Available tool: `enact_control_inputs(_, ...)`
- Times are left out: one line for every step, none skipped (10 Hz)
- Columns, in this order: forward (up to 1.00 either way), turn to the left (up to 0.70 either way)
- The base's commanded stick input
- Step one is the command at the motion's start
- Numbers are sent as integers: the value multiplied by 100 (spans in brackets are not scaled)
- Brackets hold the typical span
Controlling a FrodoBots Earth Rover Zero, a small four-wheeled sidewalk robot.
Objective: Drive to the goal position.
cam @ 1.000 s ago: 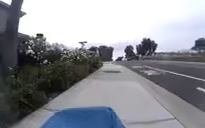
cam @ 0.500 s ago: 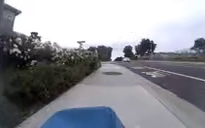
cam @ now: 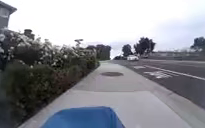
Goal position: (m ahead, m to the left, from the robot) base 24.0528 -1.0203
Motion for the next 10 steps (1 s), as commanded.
enact_control_inputs(100, 0)
enact_control_inputs(100, 0)
enact_control_inputs(100, 0)
enact_control_inputs(100, 0)
enact_control_inputs(0, 0)
enact_control_inputs(0, 0)
enact_control_inputs(0, 0)
enact_control_inputs(0, 0)
enact_control_inputs(0, 0)
enact_control_inputs(0, 0)
